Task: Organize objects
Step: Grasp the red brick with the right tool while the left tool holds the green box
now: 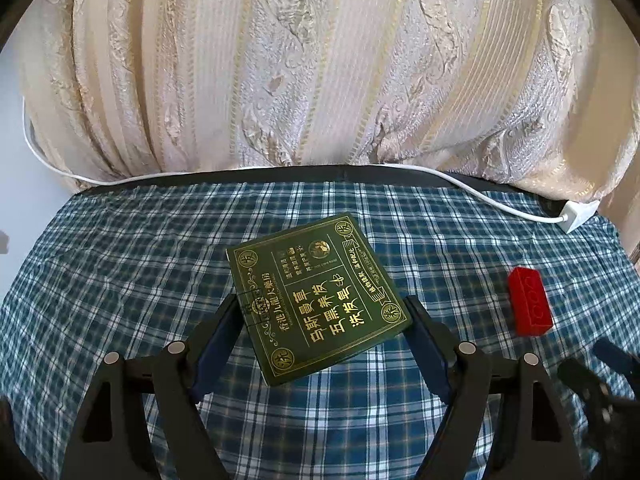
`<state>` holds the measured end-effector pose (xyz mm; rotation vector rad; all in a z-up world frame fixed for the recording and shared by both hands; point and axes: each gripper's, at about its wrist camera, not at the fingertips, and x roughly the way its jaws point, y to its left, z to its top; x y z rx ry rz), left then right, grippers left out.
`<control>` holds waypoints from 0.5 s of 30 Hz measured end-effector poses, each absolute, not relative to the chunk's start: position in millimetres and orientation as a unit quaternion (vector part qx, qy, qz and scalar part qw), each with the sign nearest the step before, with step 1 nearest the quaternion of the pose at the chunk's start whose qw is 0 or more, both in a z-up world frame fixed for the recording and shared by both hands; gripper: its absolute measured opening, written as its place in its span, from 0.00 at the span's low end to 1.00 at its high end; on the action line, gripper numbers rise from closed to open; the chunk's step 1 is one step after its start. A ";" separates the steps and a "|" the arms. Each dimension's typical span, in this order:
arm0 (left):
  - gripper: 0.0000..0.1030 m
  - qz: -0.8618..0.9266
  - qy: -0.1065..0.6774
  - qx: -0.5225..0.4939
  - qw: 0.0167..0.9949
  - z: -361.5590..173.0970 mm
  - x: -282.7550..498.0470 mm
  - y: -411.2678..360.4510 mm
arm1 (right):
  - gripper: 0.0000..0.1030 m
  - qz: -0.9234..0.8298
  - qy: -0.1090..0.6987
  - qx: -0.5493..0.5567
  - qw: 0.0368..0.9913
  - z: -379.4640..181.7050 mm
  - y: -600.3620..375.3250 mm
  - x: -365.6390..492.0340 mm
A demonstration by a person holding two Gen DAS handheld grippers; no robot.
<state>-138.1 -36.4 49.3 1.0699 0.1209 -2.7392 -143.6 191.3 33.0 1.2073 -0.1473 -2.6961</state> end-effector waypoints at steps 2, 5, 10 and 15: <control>0.78 -0.925 0.043 0.364 0.097 48.0 -138.9 -37.0 | 0.74 -0.907 -0.050 0.409 0.090 30.5 188.0 -152.7; 0.78 -0.923 0.045 0.370 0.097 44.9 -140.8 -37.7 | 0.69 -0.903 -0.052 0.417 0.090 25.9 182.9 -168.3; 0.78 -0.920 0.045 0.378 0.097 39.0 -143.9 -37.7 | 0.65 -0.901 -0.045 0.422 0.090 21.0 173.2 -186.5; 0.78 -0.918 0.042 0.382 0.095 36.5 -145.3 -35.5 | 0.64 -0.901 -0.044 0.421 0.095 19.8 167.6 -195.1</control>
